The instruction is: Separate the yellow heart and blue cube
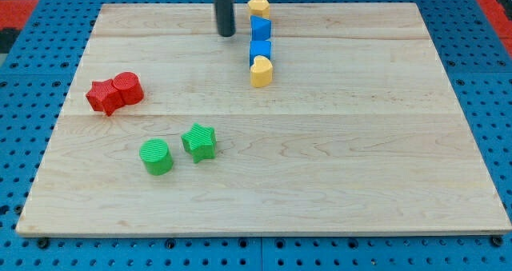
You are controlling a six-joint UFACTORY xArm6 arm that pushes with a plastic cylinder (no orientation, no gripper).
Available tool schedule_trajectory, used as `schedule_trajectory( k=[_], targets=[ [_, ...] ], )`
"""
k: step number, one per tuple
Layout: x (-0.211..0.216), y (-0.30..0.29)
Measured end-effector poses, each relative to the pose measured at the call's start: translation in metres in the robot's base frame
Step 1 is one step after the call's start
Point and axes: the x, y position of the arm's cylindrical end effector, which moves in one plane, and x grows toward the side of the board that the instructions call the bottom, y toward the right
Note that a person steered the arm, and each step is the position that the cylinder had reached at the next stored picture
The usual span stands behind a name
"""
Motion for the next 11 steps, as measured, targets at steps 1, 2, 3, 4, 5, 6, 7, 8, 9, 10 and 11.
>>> schedule_trajectory(
  k=[1, 2, 3, 4, 5, 6, 7, 8, 9, 10, 11],
  targets=[
    [0.0, 0.104],
    [0.001, 0.177],
    [0.069, 0.168],
    [0.089, 0.092],
    [0.102, -0.004],
    [0.095, -0.029],
    [0.065, -0.05],
    [0.054, 0.023],
    [0.054, 0.123],
    [0.051, 0.146],
    [0.039, 0.15]
  ],
)
